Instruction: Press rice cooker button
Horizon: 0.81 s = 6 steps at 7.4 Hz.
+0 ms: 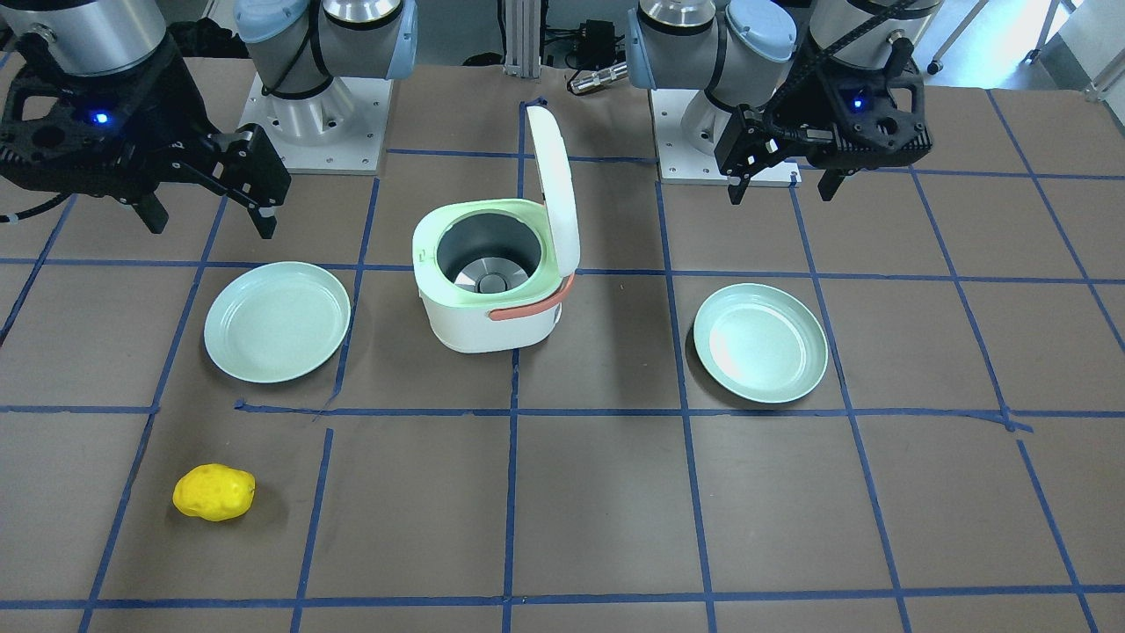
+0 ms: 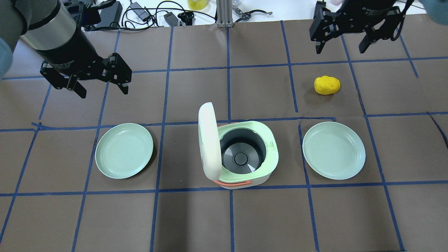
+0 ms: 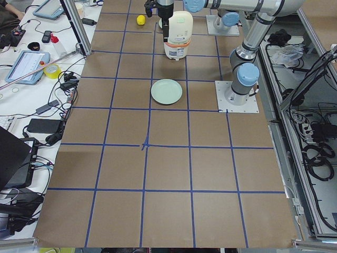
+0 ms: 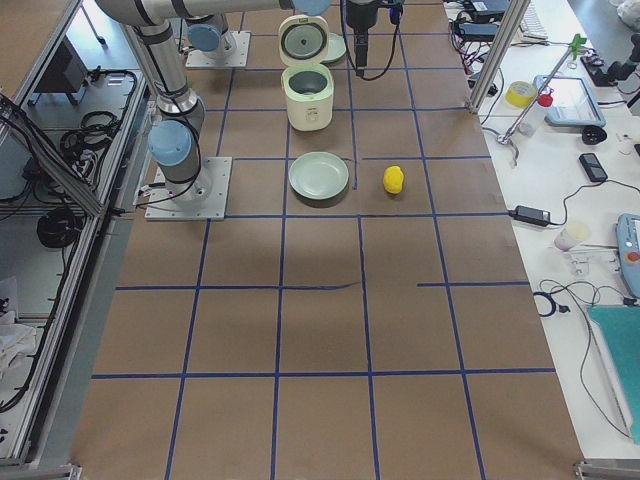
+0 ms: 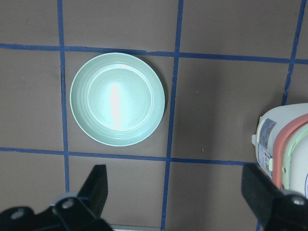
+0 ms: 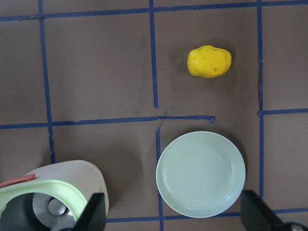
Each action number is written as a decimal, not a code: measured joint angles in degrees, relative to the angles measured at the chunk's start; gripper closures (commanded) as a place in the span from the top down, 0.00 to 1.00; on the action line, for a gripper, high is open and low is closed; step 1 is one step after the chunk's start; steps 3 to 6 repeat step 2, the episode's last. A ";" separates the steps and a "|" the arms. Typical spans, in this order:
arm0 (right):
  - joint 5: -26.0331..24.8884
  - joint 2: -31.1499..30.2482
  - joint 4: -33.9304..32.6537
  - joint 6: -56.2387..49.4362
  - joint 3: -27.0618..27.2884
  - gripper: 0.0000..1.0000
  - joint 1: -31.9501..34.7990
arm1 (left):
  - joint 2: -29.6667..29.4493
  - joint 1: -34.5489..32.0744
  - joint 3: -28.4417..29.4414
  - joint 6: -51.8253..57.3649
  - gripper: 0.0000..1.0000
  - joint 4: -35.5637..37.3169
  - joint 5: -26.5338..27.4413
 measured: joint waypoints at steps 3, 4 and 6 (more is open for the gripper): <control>-0.11 -0.01 0.32 -0.55 0.02 1.00 -0.34 | 0.00 0.00 0.03 -0.02 1.00 0.00 0.00; -0.11 -0.01 0.32 -0.55 0.02 1.00 -0.34 | 0.00 0.00 0.03 -0.02 1.00 0.00 0.00; -0.11 -0.01 0.32 -0.55 0.02 1.00 -0.34 | 0.00 0.00 0.03 -0.02 1.00 0.00 0.00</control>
